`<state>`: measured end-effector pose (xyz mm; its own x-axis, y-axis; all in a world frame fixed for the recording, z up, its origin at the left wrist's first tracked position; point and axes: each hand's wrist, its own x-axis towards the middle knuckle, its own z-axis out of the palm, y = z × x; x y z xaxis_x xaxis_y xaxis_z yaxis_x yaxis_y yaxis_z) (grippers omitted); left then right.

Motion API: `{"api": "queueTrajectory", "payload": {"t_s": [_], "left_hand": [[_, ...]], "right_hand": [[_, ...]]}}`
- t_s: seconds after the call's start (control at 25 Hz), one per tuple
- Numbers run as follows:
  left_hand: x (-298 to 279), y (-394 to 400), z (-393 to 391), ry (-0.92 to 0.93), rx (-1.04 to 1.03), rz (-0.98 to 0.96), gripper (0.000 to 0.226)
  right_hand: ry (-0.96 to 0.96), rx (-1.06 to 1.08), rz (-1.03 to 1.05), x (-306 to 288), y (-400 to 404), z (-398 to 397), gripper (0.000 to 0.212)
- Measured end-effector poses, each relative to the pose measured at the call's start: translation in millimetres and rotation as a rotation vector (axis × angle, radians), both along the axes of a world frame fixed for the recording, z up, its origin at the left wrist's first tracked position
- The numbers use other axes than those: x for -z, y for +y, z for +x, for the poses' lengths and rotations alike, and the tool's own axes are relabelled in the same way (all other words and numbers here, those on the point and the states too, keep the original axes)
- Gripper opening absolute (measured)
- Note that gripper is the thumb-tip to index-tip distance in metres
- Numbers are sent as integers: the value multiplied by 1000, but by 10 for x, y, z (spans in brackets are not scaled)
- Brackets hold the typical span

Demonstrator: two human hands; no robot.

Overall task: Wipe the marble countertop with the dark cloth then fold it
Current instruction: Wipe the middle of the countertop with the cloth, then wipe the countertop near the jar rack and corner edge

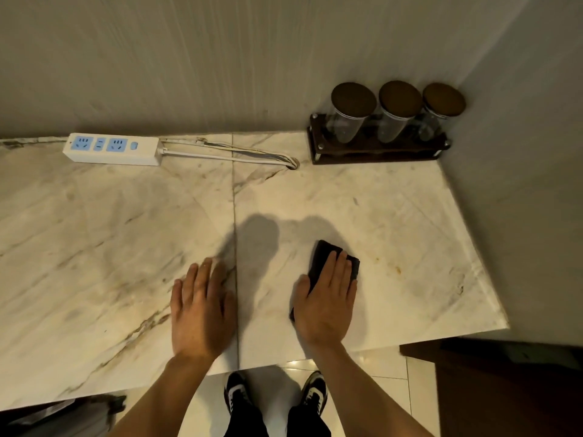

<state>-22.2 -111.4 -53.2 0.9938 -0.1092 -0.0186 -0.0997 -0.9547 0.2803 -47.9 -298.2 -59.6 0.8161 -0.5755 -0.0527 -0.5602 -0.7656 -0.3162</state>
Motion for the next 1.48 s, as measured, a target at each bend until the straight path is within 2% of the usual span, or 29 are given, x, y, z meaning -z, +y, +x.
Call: {"api": "queueTrajectory", "payload": {"t_s": [0.2,0.36,0.52,0.68,0.96,1.2,1.48], "left_hand": [[-94,-89,-19,-57,-22,-78,48],[-159,-586,-33,-78,83,-153,42],[-113,-986,-76,59,19,-112,50],[-25,-1040,-62,50,4,3,55],[-42,-1063,-55,85,-11,28,55],[-20,-1064,-45,61,-21,27,54],[78,-1042,-39,2,-8,25,48]], "right_hand": [[8,-112,-18,21,-73,-272,71],[11,-290,-38,8,-274,-442,68],[12,-507,-54,1,-570,-555,68],[12,-749,-43,-1,-879,-516,67],[99,-1135,-99,-51,-1290,-155,69],[130,-1196,-112,-45,-1384,255,67],[87,-1140,-100,-60,-1473,751,67]]}}
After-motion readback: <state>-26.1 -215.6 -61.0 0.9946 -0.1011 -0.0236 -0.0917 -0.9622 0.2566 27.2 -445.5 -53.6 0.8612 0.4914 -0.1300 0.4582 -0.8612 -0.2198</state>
